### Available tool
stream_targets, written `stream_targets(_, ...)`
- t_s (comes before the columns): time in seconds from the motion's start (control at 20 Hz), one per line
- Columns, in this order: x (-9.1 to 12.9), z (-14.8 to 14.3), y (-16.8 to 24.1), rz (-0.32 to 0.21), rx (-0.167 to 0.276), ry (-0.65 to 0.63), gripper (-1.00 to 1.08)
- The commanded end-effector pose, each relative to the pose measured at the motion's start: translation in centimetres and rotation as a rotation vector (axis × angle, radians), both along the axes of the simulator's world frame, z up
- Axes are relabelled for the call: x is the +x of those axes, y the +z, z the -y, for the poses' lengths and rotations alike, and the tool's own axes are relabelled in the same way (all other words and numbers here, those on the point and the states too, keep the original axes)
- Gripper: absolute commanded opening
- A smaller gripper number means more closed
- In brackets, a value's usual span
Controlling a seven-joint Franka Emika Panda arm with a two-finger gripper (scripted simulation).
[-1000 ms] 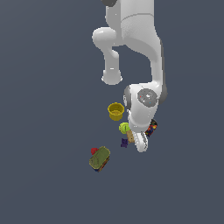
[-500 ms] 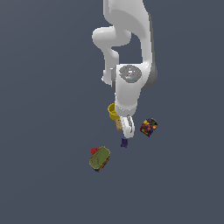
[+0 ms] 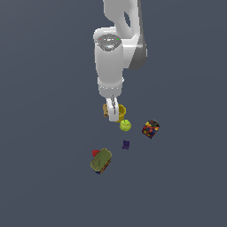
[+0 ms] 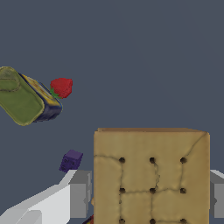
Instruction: Pick up a designated object from a clutter of objects.
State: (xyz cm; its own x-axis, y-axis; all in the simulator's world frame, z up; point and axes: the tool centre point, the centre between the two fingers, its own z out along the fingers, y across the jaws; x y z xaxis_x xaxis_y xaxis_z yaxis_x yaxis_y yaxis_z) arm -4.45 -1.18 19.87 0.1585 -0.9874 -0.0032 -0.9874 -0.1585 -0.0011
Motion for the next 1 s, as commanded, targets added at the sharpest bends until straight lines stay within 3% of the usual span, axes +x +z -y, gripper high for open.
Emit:
stream_targets(0.0,-1.1,1.8,2.1,0.001,0.001,0.0,-1.0)
stream_targets(0.55,-5.3,9.9,10.9,0.0,0.001,0.0,-1.0)
stream_targets(0.95,-7.2,14.0,15.5,-0.001,-0.002,0.001,-1.0)
